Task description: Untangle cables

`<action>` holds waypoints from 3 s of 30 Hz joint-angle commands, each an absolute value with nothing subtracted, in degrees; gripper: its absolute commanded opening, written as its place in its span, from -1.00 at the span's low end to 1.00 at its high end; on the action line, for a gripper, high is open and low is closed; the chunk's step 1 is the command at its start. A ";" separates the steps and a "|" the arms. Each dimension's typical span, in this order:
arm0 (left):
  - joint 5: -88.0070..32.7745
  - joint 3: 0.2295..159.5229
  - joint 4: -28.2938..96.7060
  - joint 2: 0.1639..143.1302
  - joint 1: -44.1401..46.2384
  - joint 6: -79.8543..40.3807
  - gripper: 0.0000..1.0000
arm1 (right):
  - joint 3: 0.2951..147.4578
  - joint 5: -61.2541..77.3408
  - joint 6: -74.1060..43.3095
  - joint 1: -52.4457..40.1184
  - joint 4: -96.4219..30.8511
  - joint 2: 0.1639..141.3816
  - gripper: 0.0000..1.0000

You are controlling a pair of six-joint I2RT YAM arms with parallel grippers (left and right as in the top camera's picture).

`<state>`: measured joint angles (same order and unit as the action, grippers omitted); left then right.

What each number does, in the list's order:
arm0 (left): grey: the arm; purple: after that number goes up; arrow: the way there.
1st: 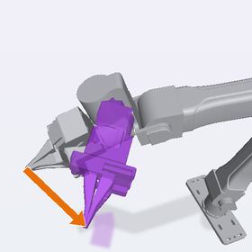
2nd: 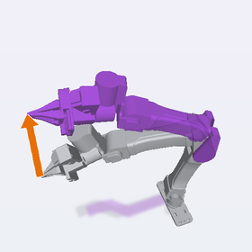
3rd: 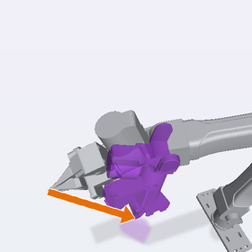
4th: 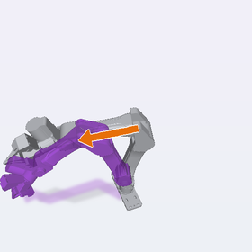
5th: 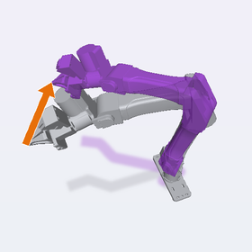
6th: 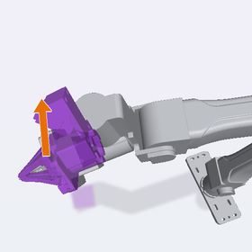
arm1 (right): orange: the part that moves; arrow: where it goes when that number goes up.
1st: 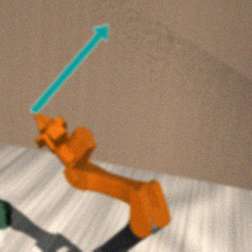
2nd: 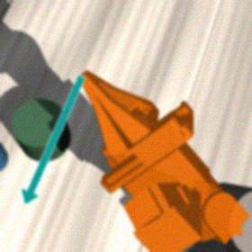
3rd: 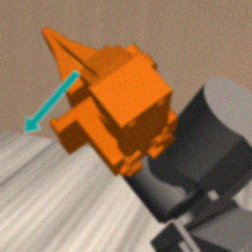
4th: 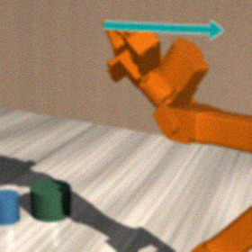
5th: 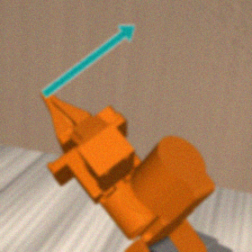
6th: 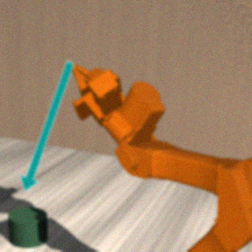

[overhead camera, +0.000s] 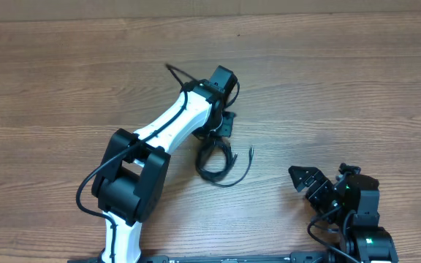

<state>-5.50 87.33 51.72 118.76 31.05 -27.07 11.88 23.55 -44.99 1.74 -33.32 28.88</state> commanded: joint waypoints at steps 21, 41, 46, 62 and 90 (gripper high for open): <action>6.37 88.23 63.59 118.74 31.16 -58.00 0.99 | 12.82 26.70 -44.93 1.56 -33.78 28.91 1.00; 6.37 88.18 63.90 118.76 31.16 -57.78 0.85 | 12.82 35.70 -45.15 1.56 -41.36 28.91 1.00; 6.44 88.18 64.05 118.76 31.16 -57.60 0.86 | 12.82 35.68 -45.12 1.56 -39.53 28.91 1.00; 2.96 93.67 63.59 109.12 28.84 -40.73 0.99 | 12.82 31.16 -49.95 1.56 -39.75 28.91 1.00; 4.84 66.94 61.25 68.27 28.91 -52.97 0.96 | 12.82 26.94 -49.89 1.56 -40.36 28.91 1.00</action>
